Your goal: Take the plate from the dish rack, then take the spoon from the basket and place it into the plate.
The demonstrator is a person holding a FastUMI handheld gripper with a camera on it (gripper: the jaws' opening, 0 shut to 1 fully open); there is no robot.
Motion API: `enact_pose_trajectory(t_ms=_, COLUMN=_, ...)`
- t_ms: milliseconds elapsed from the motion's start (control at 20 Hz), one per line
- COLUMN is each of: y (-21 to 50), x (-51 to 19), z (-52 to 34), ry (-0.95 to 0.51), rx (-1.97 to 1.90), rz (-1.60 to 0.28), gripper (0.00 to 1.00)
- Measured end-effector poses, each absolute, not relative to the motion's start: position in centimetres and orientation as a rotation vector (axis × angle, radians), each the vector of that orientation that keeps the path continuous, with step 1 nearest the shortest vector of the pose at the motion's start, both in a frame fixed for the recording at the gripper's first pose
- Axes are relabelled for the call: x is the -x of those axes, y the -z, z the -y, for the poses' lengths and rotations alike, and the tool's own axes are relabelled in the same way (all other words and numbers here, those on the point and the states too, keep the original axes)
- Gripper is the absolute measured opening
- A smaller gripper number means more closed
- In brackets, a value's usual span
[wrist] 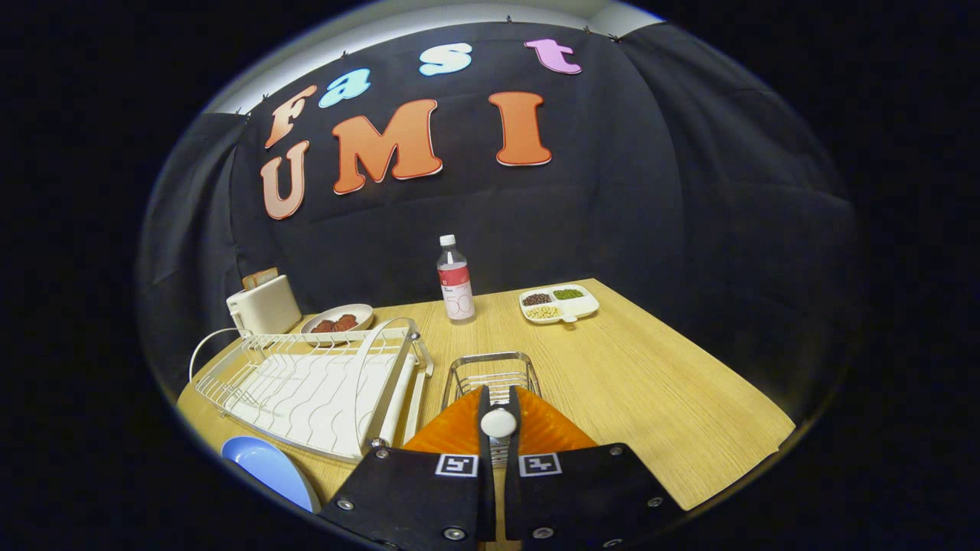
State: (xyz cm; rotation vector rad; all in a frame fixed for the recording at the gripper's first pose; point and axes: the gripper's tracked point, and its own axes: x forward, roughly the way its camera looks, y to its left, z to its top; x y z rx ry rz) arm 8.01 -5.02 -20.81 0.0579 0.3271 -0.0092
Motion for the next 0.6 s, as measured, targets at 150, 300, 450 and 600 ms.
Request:
enact_pose_trajectory(t_ms=150, y=19.6, x=-7.6, z=5.2, ry=0.018, rx=-0.07, rz=-0.324, gripper=0.05)
enact_pose_trajectory(t_ms=300, y=17.5, x=-7.1, z=5.3, ry=0.029, rx=-0.05, rz=-0.302, gripper=0.05)
enact_pose_trajectory(t_ms=450, y=15.2, x=-6.0, z=4.8, ry=0.039, rx=-0.028, rz=-0.281, gripper=0.05)
enact_pose_trajectory(t_ms=600, y=12.6, x=-3.6, z=3.9, ry=0.053, rx=-0.019, rz=-0.261, gripper=0.05)
